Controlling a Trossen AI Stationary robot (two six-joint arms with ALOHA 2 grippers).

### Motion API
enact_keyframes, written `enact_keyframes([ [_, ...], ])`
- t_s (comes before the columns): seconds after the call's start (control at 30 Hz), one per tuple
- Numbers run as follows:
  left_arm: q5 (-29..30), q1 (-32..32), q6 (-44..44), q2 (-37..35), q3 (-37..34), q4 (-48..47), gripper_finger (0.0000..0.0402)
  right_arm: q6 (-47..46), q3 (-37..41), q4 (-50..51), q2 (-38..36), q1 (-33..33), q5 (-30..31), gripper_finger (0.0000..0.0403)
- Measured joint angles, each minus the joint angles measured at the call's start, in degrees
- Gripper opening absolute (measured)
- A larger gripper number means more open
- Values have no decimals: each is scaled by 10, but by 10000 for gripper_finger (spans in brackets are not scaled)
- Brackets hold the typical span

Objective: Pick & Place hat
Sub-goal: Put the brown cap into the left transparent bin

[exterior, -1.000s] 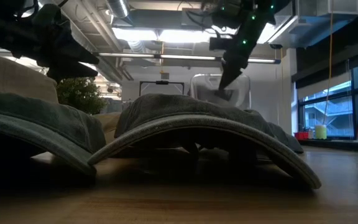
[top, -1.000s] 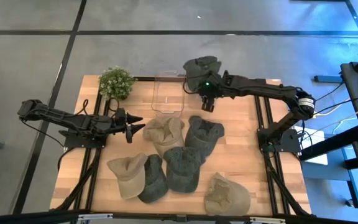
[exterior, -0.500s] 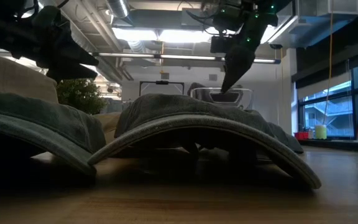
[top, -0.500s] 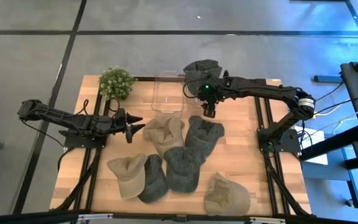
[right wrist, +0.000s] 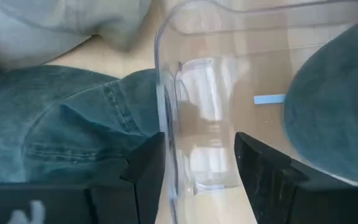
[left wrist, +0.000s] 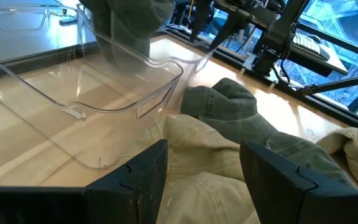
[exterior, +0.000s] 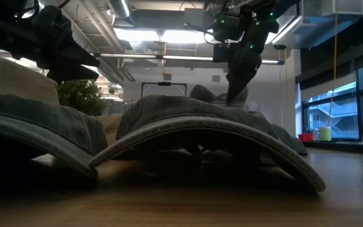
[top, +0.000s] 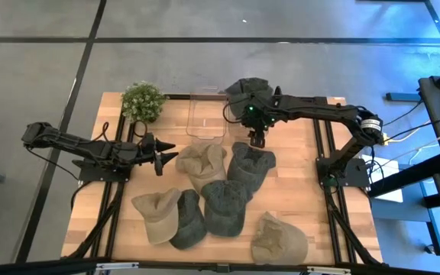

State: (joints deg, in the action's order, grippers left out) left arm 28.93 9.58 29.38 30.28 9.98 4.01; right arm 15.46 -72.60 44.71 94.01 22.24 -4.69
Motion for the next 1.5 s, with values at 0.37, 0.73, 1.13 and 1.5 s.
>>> enact_keyframes([
  [0.37,0,0,-1,0,0,0,196,-3,-28,11,-24,0,-6,193],
  [0.73,-19,0,-80,125,48,10,188,-45,-107,55,-102,-8,90,193],
  [1.13,-61,-4,13,320,86,9,185,-45,-98,84,-113,-2,126,193],
  [1.5,-112,-42,-47,443,109,24,185,-51,-99,83,-114,-2,121,193],
])
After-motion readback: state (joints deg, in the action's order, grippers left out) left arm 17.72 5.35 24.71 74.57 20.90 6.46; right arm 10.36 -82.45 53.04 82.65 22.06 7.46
